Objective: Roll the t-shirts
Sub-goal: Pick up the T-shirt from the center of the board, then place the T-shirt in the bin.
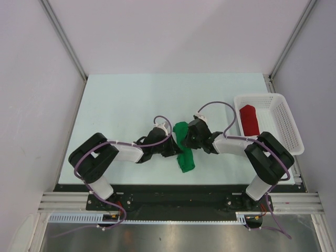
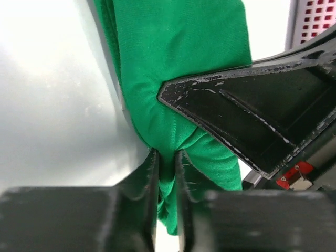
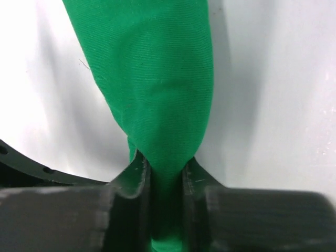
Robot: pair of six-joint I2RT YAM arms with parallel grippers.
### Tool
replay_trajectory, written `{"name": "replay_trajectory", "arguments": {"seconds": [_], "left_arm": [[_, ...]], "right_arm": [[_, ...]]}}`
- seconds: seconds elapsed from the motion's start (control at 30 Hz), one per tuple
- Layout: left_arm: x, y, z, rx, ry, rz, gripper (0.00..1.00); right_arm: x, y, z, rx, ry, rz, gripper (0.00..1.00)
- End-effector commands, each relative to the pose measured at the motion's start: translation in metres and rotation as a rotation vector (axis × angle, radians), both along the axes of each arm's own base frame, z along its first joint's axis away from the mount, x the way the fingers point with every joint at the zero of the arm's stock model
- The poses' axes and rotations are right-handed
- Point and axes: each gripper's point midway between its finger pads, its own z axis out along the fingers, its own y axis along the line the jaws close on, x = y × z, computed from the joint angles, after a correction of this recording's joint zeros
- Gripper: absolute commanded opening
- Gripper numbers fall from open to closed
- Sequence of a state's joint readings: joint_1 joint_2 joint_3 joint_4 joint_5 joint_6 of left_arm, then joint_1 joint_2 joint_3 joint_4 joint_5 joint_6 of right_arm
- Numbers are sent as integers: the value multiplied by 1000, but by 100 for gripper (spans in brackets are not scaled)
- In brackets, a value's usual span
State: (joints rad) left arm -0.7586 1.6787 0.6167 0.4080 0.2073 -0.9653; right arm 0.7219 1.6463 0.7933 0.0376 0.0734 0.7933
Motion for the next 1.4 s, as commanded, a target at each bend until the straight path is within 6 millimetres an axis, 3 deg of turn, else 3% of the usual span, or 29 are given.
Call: {"name": "replay_trajectory", "arguments": {"seconds": [0.0,0.03,0.13,0.17,0.27,0.3,0.43,0.63,0.73,0.83,1.07,1.2,1.23,1.3,1.37], "left_arm": [[-21,49,-44,244,70,25,29],[-19,49,-33,228,46,23,37],[-24,55,-19,231,19,11,45],[-23,55,-3,209,-21,11,45],[-28,64,13,215,-51,6,46],[-28,64,29,188,-85,5,46],[-39,70,59,165,-134,-42,46],[-58,75,105,143,-234,-167,45],[-70,85,121,138,-292,-206,45],[-78,95,130,149,-338,-231,45],[-94,102,151,109,-421,-291,44],[-101,101,152,81,-430,-320,43],[-103,101,154,73,-435,-326,43],[-105,101,160,55,-454,-326,43],[-106,101,162,48,-462,-331,43]], "right_arm": [[-13,-24,-37,-250,37,19,0],[-10,-29,-36,-278,17,11,0],[-9,-34,-33,-320,-5,25,0],[-9,-34,-32,-331,-10,38,0],[-8,-32,-27,-380,-45,86,0],[-8,-33,-27,-400,-49,92,0],[-6,-33,-19,-473,-112,185,0],[6,-38,3,-417,-136,211,0],[16,-45,26,-396,-187,221,0],[26,-53,60,-379,-245,226,0],[35,-89,133,-382,-313,215,0],[43,-120,177,-380,-358,172,0],[49,-139,181,-396,-344,136,0],[58,-154,202,-389,-373,106,0],[68,-186,210,-406,-360,36,0]]}}
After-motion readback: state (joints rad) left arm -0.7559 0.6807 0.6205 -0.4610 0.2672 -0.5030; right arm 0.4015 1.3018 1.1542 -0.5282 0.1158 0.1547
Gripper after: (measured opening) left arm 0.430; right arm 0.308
